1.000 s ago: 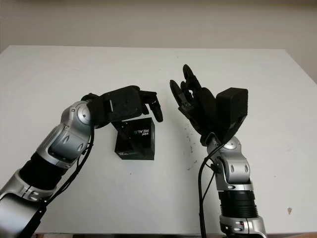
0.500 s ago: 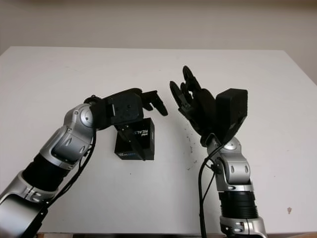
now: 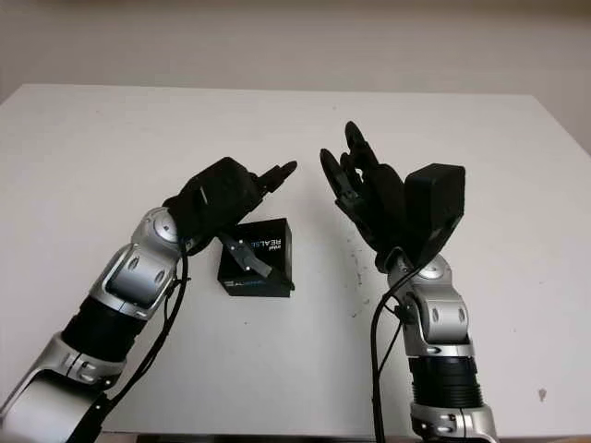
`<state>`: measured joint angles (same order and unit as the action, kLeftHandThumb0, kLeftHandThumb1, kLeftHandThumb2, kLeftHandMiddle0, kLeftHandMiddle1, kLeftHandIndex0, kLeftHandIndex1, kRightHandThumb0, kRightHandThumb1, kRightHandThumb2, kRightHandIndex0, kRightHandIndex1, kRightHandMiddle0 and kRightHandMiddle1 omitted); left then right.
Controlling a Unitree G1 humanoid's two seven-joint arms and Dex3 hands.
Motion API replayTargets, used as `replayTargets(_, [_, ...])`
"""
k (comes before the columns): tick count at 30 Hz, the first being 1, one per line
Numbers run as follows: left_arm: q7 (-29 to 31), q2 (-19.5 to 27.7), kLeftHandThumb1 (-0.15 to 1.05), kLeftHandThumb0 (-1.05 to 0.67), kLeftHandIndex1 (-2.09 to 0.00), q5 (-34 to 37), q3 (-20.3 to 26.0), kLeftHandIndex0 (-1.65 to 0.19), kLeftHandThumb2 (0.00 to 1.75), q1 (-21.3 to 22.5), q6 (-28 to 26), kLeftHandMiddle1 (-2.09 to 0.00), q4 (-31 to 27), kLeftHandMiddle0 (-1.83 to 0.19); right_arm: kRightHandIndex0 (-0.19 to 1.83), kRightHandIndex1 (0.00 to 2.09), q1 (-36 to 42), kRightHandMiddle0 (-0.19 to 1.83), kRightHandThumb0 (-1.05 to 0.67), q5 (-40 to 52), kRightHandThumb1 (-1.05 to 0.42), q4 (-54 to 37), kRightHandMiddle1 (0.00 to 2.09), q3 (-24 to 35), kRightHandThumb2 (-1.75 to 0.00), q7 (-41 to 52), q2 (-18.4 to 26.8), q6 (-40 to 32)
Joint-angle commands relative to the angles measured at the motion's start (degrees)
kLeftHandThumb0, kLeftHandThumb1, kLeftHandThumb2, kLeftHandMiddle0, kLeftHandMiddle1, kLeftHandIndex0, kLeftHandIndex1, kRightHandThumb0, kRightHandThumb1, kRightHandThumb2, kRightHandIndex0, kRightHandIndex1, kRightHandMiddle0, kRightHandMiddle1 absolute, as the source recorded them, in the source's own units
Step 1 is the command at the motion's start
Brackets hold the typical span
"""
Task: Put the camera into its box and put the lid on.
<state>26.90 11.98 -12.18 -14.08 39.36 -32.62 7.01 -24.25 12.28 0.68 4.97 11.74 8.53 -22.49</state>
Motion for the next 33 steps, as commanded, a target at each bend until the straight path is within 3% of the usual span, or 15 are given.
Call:
replayTargets(1, [-0.7, 0.0, 1.05, -0.76, 0.0, 1.2, 2.1, 0.19, 0.55, 2.4, 0.9, 0.0, -0.4, 0.19, -0.15, 0.05, 0.3, -0.11, -0.61, 0.2, -1.05, -1.1, 0.05, 0.3, -0.37, 0.0, 0.2, 0.2])
replayTargets(10, [-3.4, 1.6, 1.05, -0.75, 0.0, 1.1, 2.4, 0.19, 0.62, -1.1, 0.5, 0.0, -7.0, 0.19, -0.14, 0.06, 0.6, -0.1, -0.59, 0.2, -1.05, -0.6, 0.06, 0.5, -0.38, -0.5, -0.4, 1.0])
replayTargets(13, [-7.9, -0.4, 1.05, -0.74, 0.0, -0.8, 2.0, 0.19, 0.65, -2.7, -0.8, 0.0, -10.1, 0.19, -0.13, 0.06, 0.7, -0.1, -0.6, 0.0, -1.05, -0.4, 0.06, 0.3, -0.38, -0.4, -0.4, 1.5])
replayTargets(15, [-13.6, -4.5, 1.05, -0.71, 0.0, -0.4, 3.8, 0.19, 0.65, -4.9, -0.4, 0.0, -12.4, 0.19, -0.13, 0.06, 0.8, -0.1, -0.6, 0.1, -1.05, -0.5, 0.06, 0.4, -0.38, -0.6, -0.5, 1.5])
replayTargets(18, [-22.8, -10.3, 1.05, -0.67, 0.0, 0.1, 5.4, 0.19, 0.65, -7.7, 3.9, 0.0, -13.9, 0.19, -0.13, 0.06, 0.9, -0.1, -0.61, 0.1, -1.05, -0.8, 0.06, 0.5, -0.37, -0.8, -0.4, 1.0])
replayTargets(21, [-25.5, -11.8, 1.05, -0.67, 0.0, 0.3, 5.9, 0.19, 0.7, -8.9, 5.1, 0.0, -15.0, 0.19, -0.15, 0.05, 0.9, -0.11, -0.6, 0.2, -1.05, -0.6, 0.05, 0.5, -0.39, -0.5, -0.2, 1.3])
replayTargets(24, [-25.9, -11.2, 1.05, -0.66, 0.0, 0.6, 6.6, 0.19, 0.7, -9.7, 7.8, 0.0, -14.8, 0.19, -0.15, 0.05, 1.1, -0.11, -0.6, 0.3, -1.05, -0.6, 0.05, 0.6, -0.39, -0.4, -0.2, 1.5])
replayTargets(28, [-23.9, -9.9, 1.05, -0.69, 0.0, 6.4, 11.6, 0.19, 0.74, -15.1, 16.1, 0.0, -16.6, 0.19, -0.15, 0.05, 2.1, -0.12, -0.6, 0.9, -1.05, -1.2, 0.05, 0.7, -0.4, -0.4, -1.0, 1.8])
replayTargets(33, [-21.3, -8.6, 1.05, -0.74, 0.0, 13.1, 16.3, 0.19, 0.67, -20.3, 25.1, 0.0, -16.4, 0.19, -0.18, 0.03, 3.9, -0.16, -0.65, -0.7, -1.05, -0.5, 0.03, -0.9, -0.49, -0.9, -2.6, 7.3])
